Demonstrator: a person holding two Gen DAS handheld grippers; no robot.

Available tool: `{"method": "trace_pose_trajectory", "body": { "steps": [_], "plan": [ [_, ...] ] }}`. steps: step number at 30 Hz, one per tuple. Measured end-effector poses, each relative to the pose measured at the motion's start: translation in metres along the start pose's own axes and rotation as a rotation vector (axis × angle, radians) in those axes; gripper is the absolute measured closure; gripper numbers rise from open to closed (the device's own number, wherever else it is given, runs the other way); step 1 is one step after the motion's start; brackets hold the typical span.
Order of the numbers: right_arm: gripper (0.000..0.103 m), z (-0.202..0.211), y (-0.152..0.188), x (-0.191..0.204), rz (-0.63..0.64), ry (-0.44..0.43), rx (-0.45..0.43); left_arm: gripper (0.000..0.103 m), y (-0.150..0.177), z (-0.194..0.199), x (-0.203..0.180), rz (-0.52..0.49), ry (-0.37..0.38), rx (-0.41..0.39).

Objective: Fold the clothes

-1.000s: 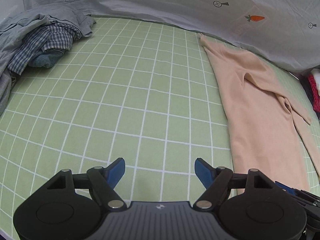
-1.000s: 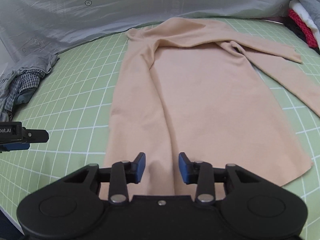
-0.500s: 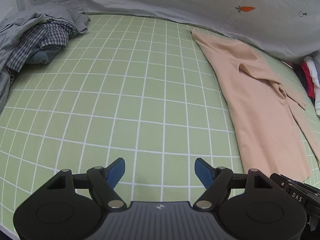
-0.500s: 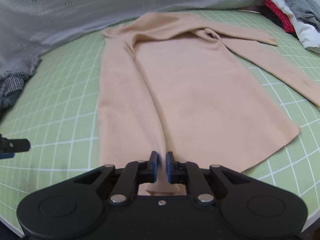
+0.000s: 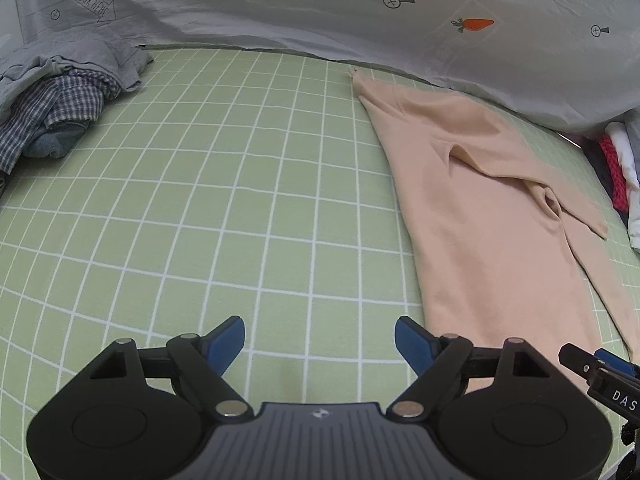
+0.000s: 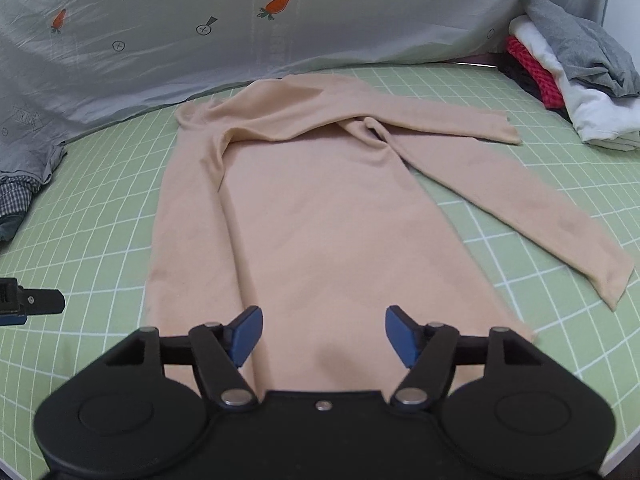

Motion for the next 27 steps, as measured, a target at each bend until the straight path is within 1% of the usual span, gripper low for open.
{"method": "trace_pose_trajectory", "body": {
  "steps": [5,12,17,22,25,26,27],
  "plan": [
    [0.034,-0.013,-0.017,-0.042,-0.031,0.018,-0.019,0.020,-0.013,-0.017,-0.033,-0.011,-0.013,-0.005],
    [0.033,-0.046,-0.048,-0.120,-0.141,0.083,-0.039,0.019,-0.038,-0.050,-0.068,-0.021,-0.045,-0.005],
    [0.031,-0.083,-0.078,-0.182,-0.247,0.150,-0.049,0.019,-0.061,-0.077,-0.078,-0.030,-0.089,0.010],
    [0.032,-0.126,-0.104,-0.242,-0.297,0.211,-0.033,0.019,-0.082,-0.097,-0.078,-0.035,-0.146,0.011],
    [0.038,-0.151,-0.116,-0.267,-0.294,0.239,-0.017,0.018,-0.090,-0.106,-0.078,-0.022,-0.164,0.016],
    [0.045,-0.156,-0.118,-0.269,-0.290,0.231,-0.015,0.018,-0.091,-0.107,-0.077,-0.010,-0.166,0.017],
    [0.048,-0.162,-0.121,-0.272,-0.286,0.223,-0.013,0.018,-0.093,-0.108,-0.077,0.000,-0.167,0.018]
  ]
}}
Point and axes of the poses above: each gripper's, at about its wrist camera, not at the fingertips, and z roughly against the way its jaws point, x to its left, y to its underside, the point moved 10 cm from there along -z, roughly the way its jaws point, and after that the axes turned 12 degrees about z, right-handed, at the moved point
